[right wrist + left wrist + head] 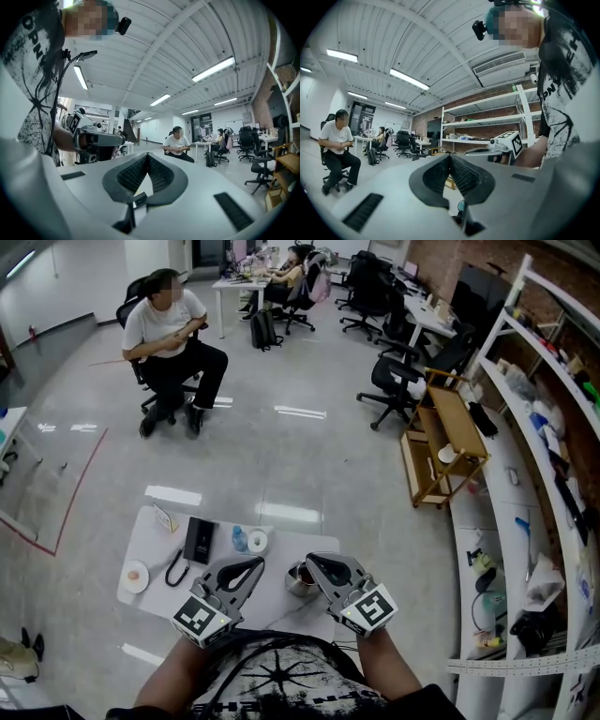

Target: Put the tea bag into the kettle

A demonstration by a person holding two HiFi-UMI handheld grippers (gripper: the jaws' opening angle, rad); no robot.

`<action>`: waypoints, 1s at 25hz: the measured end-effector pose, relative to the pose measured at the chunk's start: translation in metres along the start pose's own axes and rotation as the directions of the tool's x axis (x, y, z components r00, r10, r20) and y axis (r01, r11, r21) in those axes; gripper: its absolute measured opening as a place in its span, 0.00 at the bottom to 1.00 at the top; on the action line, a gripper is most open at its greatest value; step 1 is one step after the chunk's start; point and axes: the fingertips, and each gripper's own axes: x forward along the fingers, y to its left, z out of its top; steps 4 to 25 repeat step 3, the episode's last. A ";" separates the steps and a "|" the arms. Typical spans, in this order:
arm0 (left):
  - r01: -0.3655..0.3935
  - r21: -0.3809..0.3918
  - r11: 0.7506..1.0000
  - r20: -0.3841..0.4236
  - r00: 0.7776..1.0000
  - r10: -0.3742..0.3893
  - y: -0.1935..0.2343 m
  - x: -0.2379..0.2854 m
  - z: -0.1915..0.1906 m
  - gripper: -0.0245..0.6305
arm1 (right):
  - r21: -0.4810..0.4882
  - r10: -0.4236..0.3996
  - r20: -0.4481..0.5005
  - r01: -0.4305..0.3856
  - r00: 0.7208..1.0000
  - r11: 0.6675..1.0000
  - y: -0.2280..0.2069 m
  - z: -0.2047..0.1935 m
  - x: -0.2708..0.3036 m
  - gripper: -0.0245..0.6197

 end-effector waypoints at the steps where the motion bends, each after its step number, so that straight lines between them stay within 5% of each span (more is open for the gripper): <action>1: -0.001 0.008 1.000 -0.001 1.000 0.001 0.001 0.001 0.001 0.05 | 0.001 -0.001 -0.003 0.001 1.000 1.000 0.000 0.000 0.000 0.05; 25: -0.001 0.020 1.000 -0.003 1.000 0.001 0.002 0.002 0.003 0.05 | 0.001 0.001 -0.006 -0.001 1.000 1.000 0.000 0.001 0.000 0.05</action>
